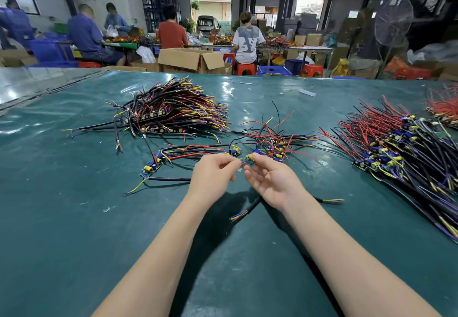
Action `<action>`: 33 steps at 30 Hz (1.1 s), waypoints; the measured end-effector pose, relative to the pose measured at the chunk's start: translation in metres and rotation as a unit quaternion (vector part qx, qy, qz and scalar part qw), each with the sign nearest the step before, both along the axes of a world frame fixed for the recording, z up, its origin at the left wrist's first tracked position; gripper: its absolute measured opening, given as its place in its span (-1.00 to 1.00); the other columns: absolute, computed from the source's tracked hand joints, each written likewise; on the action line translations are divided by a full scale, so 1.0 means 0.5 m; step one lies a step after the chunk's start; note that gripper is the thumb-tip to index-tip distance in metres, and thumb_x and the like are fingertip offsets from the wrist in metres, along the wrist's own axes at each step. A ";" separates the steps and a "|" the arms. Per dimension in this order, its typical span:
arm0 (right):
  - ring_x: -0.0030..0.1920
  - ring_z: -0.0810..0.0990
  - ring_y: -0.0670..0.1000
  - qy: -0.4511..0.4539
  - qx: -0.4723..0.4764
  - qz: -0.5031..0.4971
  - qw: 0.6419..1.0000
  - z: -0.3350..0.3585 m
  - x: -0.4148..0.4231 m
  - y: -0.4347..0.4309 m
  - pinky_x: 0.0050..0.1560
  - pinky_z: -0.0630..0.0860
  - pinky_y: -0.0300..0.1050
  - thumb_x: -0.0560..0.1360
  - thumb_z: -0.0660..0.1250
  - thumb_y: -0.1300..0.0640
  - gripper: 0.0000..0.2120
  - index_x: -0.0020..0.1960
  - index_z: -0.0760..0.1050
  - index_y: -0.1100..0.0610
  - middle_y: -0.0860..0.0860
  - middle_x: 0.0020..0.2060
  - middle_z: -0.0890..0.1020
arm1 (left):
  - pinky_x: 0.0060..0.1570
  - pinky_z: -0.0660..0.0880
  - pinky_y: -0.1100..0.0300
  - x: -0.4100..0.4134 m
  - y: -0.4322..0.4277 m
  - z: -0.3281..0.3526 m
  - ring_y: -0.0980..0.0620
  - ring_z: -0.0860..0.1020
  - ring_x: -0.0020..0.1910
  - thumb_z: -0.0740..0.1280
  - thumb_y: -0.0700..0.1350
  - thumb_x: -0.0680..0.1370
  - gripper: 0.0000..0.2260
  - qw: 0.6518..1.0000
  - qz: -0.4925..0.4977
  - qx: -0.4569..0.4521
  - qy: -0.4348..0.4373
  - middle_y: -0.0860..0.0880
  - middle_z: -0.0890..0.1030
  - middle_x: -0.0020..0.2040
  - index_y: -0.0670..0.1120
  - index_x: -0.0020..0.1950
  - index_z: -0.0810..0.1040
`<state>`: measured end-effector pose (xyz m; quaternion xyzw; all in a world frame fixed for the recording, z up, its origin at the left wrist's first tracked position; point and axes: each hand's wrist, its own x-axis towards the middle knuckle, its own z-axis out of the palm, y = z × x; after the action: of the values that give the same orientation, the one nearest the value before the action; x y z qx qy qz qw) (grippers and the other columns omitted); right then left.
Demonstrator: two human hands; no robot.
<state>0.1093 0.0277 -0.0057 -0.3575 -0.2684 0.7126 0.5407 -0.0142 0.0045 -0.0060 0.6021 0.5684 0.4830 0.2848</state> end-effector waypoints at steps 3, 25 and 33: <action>-0.56 0.57 -0.04 0.009 -0.012 -0.014 1.000 0.000 0.001 0.000 -0.50 0.54 -0.28 0.49 0.26 0.35 -0.81 -0.29 0.45 0.25 0.05 -0.60 0.52 | -0.47 0.30 0.40 0.003 0.000 -0.004 0.23 0.36 -0.58 0.31 -0.17 0.52 -0.76 0.999 0.009 0.026 -0.040 0.13 0.52 -0.55 0.06 -0.33 0.56; -0.56 0.54 -0.13 -0.085 0.059 -0.007 0.995 -0.006 -0.001 0.004 -0.54 0.46 -0.35 0.54 0.25 0.24 -0.81 -0.25 0.38 0.15 -0.04 -0.60 0.53 | -0.35 0.24 0.33 0.006 -0.014 -0.005 0.20 0.42 -0.39 0.14 -0.25 0.58 -0.79 0.976 -0.008 0.056 0.209 -0.05 0.63 -0.24 -0.15 -0.08 0.57; -0.55 0.54 -0.12 -0.098 0.064 -0.003 0.993 -0.012 0.001 0.009 -0.51 0.48 -0.32 0.55 0.23 0.21 -0.84 -0.20 0.44 0.19 -0.03 -0.57 0.54 | -0.11 0.44 0.10 0.008 -0.015 -0.006 -0.15 0.54 -0.11 0.19 -0.24 0.54 -0.80 0.960 0.005 0.070 0.272 -0.11 0.64 -0.19 -0.13 -0.12 0.62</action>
<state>0.1100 0.0321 -0.0117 -0.3913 -0.3639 0.6540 0.5355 -0.0102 -0.0030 -0.0091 0.7262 0.5921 0.3412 0.0746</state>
